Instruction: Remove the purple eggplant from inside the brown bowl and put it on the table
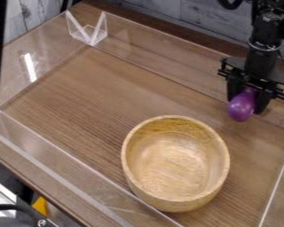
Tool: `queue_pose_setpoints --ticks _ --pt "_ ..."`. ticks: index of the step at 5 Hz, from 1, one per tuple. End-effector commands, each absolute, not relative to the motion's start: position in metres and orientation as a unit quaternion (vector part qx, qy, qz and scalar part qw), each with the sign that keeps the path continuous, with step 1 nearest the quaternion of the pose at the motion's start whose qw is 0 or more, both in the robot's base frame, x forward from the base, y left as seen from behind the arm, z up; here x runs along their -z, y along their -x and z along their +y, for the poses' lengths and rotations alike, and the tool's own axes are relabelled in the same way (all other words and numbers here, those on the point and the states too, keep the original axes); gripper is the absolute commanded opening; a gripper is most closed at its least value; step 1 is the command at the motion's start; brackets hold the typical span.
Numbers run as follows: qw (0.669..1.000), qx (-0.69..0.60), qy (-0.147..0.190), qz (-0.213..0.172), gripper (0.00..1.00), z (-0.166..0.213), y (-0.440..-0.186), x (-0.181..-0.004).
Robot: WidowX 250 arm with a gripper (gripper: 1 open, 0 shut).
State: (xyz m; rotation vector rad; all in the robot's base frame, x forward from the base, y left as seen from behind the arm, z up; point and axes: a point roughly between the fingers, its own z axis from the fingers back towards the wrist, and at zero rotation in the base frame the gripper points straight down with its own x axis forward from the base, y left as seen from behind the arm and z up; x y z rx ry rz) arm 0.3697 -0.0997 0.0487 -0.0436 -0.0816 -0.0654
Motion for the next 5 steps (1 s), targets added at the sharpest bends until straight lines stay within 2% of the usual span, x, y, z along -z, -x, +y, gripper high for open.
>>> queue_pose_setpoints --ticks 1,3,4,5 --pt "0.996 0.051 0.028 -0.063 0.00 -0.092 -0.374 -0.061" --pt "0.996 0.044 0.027 -0.068 0.00 -0.089 -0.374 -0.034" --pt "0.997 0.035 0.030 -0.067 1.00 -0.084 -0.372 -0.026" --pt "0.997 0.026 0.035 -0.065 1.00 -0.078 -0.371 -0.024"
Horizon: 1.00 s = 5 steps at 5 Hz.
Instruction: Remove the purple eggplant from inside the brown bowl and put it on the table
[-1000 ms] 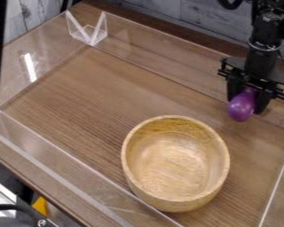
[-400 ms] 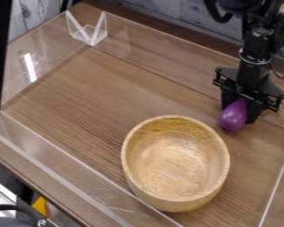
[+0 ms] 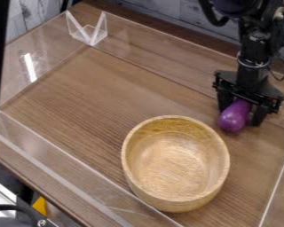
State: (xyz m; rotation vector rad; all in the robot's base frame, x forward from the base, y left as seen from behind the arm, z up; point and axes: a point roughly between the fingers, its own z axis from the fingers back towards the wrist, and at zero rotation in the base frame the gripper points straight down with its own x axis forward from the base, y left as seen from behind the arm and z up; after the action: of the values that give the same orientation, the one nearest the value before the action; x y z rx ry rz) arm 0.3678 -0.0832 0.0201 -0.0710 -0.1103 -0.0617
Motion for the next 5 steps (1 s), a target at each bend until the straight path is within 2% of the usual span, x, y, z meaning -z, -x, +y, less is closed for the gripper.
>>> queue_pose_setpoints --ticks 1,2,4,5 --pt "0.997 0.033 0.042 -0.062 1.00 -0.080 -0.362 -0.025" --pt "0.996 0.039 0.050 -0.059 1.00 -0.083 -0.354 -0.027" --pt "0.996 0.036 0.058 -0.063 1.00 -0.089 -0.359 -0.032" --pt "0.995 0.037 0.062 -0.065 1.00 -0.078 -0.362 -0.043"
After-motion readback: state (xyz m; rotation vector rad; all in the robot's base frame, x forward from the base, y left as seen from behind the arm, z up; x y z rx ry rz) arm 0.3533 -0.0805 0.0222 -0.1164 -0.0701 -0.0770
